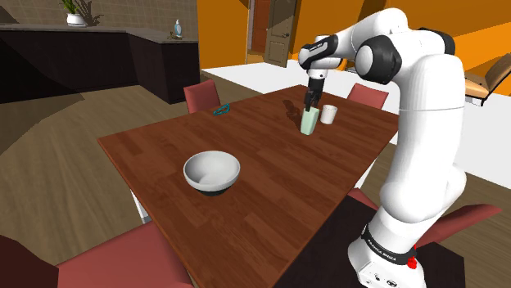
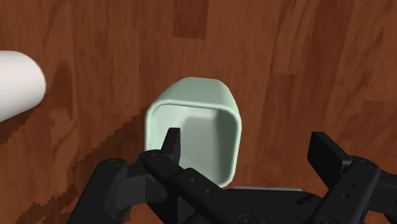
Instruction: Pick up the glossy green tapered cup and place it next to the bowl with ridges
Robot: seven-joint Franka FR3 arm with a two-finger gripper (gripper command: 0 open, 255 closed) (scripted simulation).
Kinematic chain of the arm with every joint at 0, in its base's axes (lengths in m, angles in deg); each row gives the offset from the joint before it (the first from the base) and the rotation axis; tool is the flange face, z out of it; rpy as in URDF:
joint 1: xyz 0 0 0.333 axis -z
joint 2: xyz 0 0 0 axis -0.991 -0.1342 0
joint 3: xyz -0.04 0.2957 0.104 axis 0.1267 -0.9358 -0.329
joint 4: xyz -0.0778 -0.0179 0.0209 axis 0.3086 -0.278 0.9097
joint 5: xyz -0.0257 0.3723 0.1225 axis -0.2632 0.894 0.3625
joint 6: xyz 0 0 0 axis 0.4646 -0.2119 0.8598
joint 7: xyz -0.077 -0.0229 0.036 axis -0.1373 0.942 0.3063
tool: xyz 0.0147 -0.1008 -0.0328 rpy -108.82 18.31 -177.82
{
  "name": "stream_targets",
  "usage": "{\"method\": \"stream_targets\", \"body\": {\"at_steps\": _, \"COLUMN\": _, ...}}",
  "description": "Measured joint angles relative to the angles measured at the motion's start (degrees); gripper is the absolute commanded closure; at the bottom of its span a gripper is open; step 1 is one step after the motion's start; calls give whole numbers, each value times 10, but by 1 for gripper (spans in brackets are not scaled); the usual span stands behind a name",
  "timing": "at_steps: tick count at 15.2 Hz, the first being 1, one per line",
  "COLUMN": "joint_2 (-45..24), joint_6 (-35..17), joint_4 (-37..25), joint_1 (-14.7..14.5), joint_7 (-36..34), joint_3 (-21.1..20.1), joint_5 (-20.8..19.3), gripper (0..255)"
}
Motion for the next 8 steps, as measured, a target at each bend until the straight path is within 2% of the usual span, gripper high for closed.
{"method": "stream_targets", "body": {"at_steps": 8, "joint_2": -19, "joint_6": -42, "joint_4": 24, "joint_1": 4, "joint_7": 6, "joint_3": -4, "joint_5": 9, "gripper": 0}}
